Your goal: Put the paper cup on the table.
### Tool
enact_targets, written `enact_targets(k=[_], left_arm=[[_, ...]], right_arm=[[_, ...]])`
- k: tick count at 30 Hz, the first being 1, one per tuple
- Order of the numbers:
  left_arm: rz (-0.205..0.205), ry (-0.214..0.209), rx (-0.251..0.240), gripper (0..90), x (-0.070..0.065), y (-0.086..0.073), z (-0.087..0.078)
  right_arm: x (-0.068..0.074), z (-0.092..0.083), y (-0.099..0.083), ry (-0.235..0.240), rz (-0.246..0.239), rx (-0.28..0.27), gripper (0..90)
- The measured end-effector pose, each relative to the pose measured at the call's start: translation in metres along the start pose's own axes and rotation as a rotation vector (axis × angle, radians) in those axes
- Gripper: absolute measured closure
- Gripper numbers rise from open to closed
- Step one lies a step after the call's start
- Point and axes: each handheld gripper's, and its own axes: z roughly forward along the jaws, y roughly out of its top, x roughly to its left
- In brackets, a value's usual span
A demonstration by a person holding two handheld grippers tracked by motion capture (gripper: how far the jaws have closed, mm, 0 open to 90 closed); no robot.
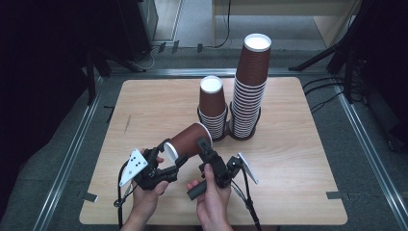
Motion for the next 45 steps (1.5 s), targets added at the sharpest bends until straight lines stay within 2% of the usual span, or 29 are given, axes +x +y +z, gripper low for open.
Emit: enact_targets(k=[4, 6, 8, 14, 25, 30, 36, 45], left_arm=[[-0.002, -0.008, 0.0, 23.1, -0.001, 0.0, 0.001], [0.006, -0.011, 0.003, 23.1, -0.002, -0.001, 0.001], [0.012, -0.016, 0.004, 23.1, -0.004, -0.001, 0.002], [0.02, -0.03, 0.009, 23.2, -0.006, -0.003, 0.003], [0.032, -0.056, 0.018, 23.2, -0.01, -0.004, 0.005], [0.039, -0.066, 0.018, 23.2, -0.009, -0.005, 0.005], [0.04, -0.078, 0.024, 23.0, -0.008, -0.004, 0.005], [0.043, -0.088, 0.043, 22.5, -0.008, -0.004, 0.005]], right_arm=[[-0.003, 0.005, 0.001, -0.029, 0.051, 0.012, 0.8], [-0.003, 0.006, 0.002, -0.027, 0.066, 0.012, 0.8], [-0.003, 0.008, 0.001, -0.032, 0.041, 0.011, 0.8], [-0.003, 0.01, 0.002, -0.039, 0.068, 0.001, 0.8], [-0.004, 0.013, 0.005, -0.049, 0.082, -0.001, 0.9], [-0.003, 0.012, 0.006, -0.061, 0.103, 0.002, 6.3], [-0.002, 0.011, 0.007, -0.058, 0.1, 0.007, 8.0], [-0.002, 0.009, 0.007, -0.05, 0.053, 0.01, 9.2]])
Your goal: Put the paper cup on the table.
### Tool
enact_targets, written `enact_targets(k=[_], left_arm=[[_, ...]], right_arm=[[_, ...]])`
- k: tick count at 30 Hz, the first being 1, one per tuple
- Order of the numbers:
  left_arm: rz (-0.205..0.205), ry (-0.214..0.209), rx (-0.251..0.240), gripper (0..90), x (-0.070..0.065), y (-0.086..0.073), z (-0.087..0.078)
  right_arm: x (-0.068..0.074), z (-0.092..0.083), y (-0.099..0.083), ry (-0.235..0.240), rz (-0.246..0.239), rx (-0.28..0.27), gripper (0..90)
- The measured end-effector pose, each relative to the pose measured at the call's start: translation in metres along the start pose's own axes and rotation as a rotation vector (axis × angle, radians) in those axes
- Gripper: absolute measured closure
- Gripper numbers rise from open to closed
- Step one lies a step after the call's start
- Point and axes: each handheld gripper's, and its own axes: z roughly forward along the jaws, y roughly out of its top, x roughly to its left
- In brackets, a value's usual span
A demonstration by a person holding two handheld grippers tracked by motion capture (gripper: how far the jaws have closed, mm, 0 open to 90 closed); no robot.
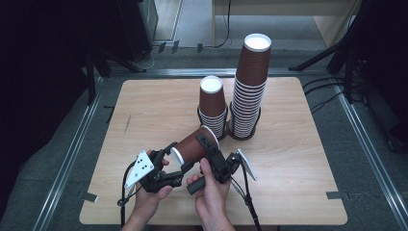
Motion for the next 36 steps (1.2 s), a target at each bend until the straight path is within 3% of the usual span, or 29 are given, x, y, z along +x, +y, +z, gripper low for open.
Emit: enact_targets(k=[5, 8, 19, 28, 31, 36], left_arm=[[-0.004, 0.0, 0.014, 21.2, -0.001, 0.001, -0.001], [-0.012, 0.006, 0.023, 11.2, -0.001, 0.003, -0.001], [-0.018, 0.049, 0.032, 9.2, 0.004, 0.004, -0.004], [-0.009, 0.063, 0.044, 9.3, 0.007, 0.002, -0.005], [-0.01, 0.077, 0.042, 9.2, 0.009, 0.002, -0.007], [-0.016, 0.109, 0.047, 9.2, 0.016, 0.001, -0.011]], right_arm=[[0.002, -0.002, 0.0, 0.006, -0.034, -0.011, 9.5], [0.003, -0.004, 0.001, 0.006, -0.062, -0.043, 10.0], [0.011, -0.012, 0.013, 0.001, -0.212, -0.15, 10.3], [0.014, -0.016, 0.026, -0.015, -0.292, -0.231, 10.3], [0.016, -0.018, 0.03, -0.032, -0.35, -0.267, 10.3], [0.019, -0.022, 0.036, -0.061, -0.485, -0.319, 10.4]])
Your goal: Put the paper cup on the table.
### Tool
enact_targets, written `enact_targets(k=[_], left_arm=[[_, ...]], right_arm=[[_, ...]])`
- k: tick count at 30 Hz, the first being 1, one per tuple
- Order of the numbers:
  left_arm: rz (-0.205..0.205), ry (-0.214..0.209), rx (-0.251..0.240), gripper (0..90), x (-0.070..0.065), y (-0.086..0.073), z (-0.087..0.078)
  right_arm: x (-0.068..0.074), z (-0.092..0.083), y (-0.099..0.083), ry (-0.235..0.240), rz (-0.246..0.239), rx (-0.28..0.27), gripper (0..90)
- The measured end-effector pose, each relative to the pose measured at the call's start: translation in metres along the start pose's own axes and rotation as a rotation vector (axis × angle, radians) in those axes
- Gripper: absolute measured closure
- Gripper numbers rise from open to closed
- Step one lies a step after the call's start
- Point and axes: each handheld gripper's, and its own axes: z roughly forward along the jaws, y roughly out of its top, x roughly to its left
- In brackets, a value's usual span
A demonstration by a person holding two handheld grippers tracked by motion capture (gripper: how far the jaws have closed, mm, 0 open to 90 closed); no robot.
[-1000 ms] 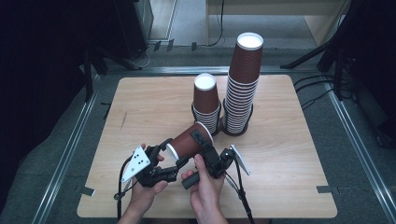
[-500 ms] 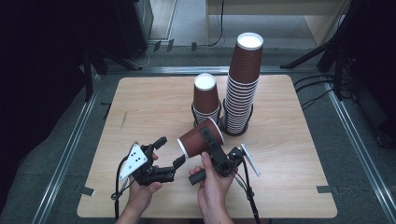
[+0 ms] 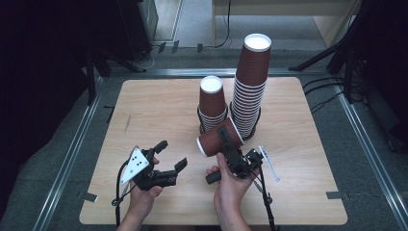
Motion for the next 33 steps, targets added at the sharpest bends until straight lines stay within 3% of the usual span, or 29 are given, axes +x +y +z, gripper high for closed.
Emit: enact_targets(k=[3, 10, 22, 27, 33], left_arm=[[0.004, 0.025, 0.006, 9.2, 0.005, -0.002, -0.002], [-0.012, 0.067, 0.018, 9.2, 0.019, -0.007, -0.006], [-0.048, 0.189, 0.048, 9.2, 0.045, -0.021, -0.019], [-0.063, 0.241, 0.058, 9.2, 0.056, -0.025, -0.025], [-0.048, 0.295, 0.08, 9.2, 0.063, -0.031, -0.031]], right_arm=[[-0.003, -0.001, 0.004, -0.018, -0.093, -0.035, 10.5], [-0.007, -0.005, 0.015, -0.048, -0.262, -0.083, 10.5], [-0.015, -0.009, 0.032, -0.104, -0.518, -0.136, 10.7], [-0.021, -0.011, 0.04, -0.131, -0.589, -0.15, 10.8], [-0.025, -0.011, 0.047, -0.134, -0.697, -0.157, 10.9]])
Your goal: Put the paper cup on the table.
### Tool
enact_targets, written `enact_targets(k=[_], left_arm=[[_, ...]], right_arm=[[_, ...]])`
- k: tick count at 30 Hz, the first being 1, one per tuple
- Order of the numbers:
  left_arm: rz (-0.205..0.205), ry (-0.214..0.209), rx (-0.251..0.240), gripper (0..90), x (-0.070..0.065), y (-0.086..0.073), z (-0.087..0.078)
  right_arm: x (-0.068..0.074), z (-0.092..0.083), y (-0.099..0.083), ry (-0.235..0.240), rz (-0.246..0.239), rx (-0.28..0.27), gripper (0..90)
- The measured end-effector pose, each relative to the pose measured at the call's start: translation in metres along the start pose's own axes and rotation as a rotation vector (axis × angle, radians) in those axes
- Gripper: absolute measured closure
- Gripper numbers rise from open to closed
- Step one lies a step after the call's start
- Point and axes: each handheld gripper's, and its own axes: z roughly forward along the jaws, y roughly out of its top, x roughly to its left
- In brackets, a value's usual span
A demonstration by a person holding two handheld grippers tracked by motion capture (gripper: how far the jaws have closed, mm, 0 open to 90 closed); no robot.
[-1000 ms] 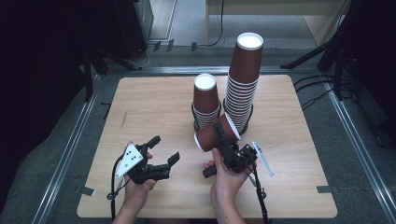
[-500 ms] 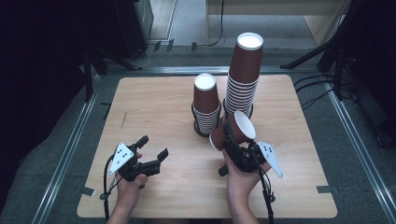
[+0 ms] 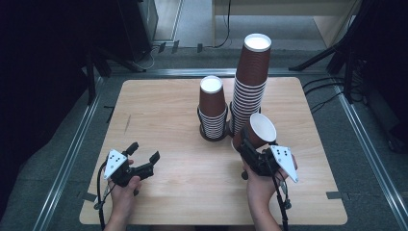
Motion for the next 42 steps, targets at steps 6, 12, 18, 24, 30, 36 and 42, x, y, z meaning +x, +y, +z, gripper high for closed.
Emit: enact_targets(k=[6, 12, 18, 24, 30, 36, 42], left_arm=[[0.011, 0.051, 0.016, 9.2, 0.009, -0.007, -0.002], [-0.027, 0.078, 0.015, 9.2, 0.023, -0.011, -0.005], [-0.049, 0.096, -0.006, 9.2, 0.033, -0.01, -0.013], [-0.062, 0.117, 0.005, 9.2, 0.039, -0.014, -0.016], [-0.058, 0.126, 0.026, 9.2, 0.04, -0.021, -0.02], [-0.061, 0.146, 0.027, 9.2, 0.041, -0.024, -0.022], [-0.062, 0.131, 0.022, 9.2, 0.041, -0.027, -0.025]], right_arm=[[-0.01, 0.001, 0.003, -0.016, -0.094, -0.006, 11.1], [-0.023, 0.003, 0.005, -0.032, -0.182, -0.006, 11.1], [-0.04, 0.007, 0.004, -0.054, -0.194, 0.02, 11.9], [-0.055, 0.011, -0.001, -0.053, -0.286, 0.0, 12.5], [-0.072, 0.013, -0.004, -0.048, -0.389, -0.038, 12.4], [-0.09, 0.017, -0.006, -0.035, -0.409, 0.041, 12.4], [-0.109, 0.021, -0.009, -0.048, -0.403, 0.058, 12.4]])
